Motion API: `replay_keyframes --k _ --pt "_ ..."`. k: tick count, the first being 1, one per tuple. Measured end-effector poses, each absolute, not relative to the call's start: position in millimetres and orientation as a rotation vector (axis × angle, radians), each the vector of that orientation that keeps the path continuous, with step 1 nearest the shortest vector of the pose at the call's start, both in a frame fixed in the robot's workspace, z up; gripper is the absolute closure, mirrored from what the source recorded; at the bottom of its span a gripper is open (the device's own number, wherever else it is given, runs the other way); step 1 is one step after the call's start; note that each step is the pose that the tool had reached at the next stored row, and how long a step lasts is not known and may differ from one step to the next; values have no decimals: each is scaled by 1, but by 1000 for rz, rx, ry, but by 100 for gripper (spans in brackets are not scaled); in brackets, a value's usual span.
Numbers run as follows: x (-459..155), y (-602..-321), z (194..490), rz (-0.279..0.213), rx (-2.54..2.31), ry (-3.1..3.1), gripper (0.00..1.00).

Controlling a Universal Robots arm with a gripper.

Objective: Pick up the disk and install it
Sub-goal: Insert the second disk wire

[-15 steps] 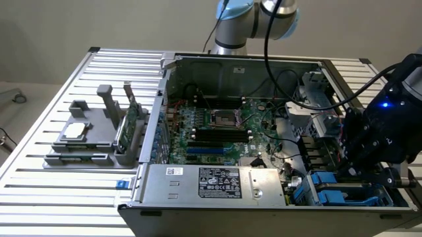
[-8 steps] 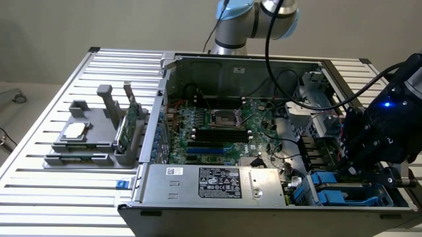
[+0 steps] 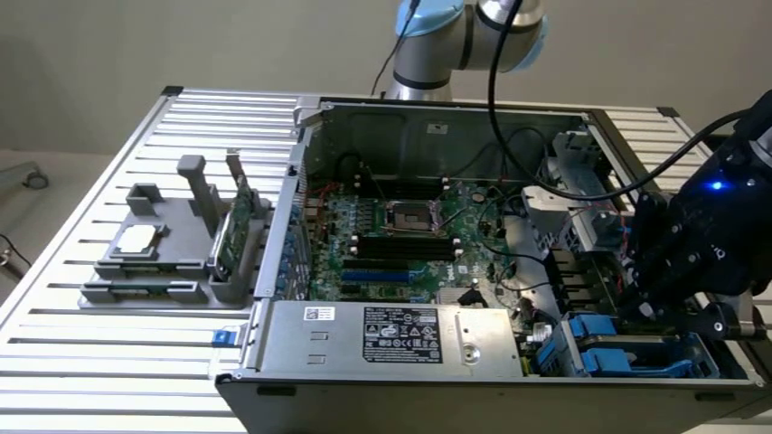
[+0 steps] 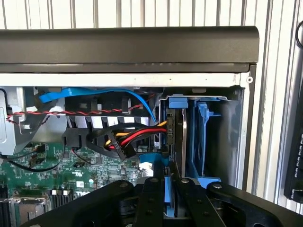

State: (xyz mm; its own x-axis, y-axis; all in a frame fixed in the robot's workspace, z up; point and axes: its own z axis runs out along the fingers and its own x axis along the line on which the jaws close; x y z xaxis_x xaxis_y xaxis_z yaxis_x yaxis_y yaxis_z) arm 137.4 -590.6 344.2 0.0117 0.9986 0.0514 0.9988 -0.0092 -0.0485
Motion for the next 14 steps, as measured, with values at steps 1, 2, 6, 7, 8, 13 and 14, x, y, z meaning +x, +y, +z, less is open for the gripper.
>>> replay_keyframes --k 1,2,6,7,8,13,14 --pt "138 -591 344 -1 -2182 -2158 84" --pt "138 -591 344 1 -2182 -2156 84" --pt "140 -591 344 7 -2183 -2150 84" --pt "140 -591 344 8 -2183 -2148 84" --pt "140 -591 344 9 -2184 -2146 84" --pt "141 -591 344 15 -2191 -2133 84" --pt "142 -591 344 16 -2193 -2130 84"
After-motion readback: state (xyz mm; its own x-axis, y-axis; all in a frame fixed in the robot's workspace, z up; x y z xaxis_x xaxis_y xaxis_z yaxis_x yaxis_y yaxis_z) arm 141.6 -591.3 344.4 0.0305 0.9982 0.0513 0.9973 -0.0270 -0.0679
